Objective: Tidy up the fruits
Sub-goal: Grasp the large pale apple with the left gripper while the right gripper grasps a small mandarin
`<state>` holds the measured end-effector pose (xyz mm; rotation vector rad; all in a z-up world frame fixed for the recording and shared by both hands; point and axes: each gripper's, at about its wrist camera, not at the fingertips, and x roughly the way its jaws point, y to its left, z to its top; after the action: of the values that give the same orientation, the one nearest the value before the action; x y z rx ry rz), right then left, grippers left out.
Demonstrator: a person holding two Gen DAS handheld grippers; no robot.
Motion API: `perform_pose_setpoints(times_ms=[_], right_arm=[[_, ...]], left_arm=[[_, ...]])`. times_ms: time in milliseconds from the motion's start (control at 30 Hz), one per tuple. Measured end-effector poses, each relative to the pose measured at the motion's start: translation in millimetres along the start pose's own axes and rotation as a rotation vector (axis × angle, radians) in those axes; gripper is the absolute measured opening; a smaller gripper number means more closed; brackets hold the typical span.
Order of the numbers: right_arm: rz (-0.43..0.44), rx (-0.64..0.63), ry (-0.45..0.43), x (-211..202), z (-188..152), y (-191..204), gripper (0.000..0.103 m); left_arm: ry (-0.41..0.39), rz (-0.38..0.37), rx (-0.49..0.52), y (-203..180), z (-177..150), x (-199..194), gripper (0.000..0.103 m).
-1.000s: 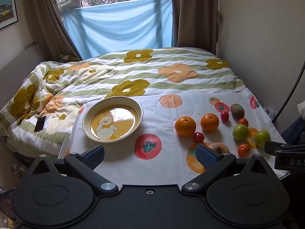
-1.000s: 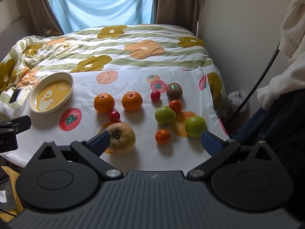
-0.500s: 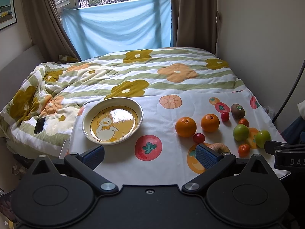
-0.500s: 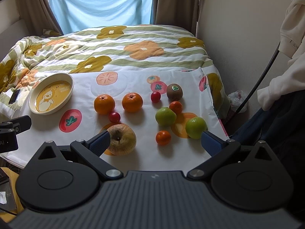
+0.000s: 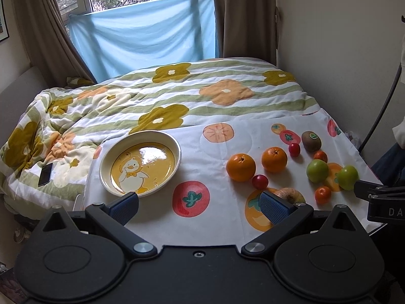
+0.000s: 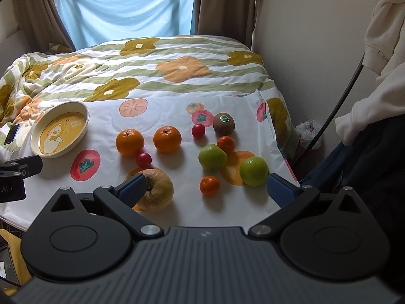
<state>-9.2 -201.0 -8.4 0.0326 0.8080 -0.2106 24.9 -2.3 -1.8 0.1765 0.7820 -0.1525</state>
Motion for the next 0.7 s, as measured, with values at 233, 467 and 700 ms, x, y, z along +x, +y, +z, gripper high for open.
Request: perform_pose_setpoints(times_ms=[233, 467, 700], right_arm=[[-0.043, 0.017, -0.001, 32, -17, -18, 0.103], [0.002, -0.011, -0.005, 80, -38, -43, 0.103], [0.092, -0.032, -0.008, 122, -56, -62, 0.103]], left_arm=[[-0.021, -0.076, 0.054, -21, -13, 34, 0.103], [-0.039, -0.139, 0.132, -62, -39, 69, 0.103], [-0.043, -0.157, 0.178, -100, -58, 105, 0.103]])
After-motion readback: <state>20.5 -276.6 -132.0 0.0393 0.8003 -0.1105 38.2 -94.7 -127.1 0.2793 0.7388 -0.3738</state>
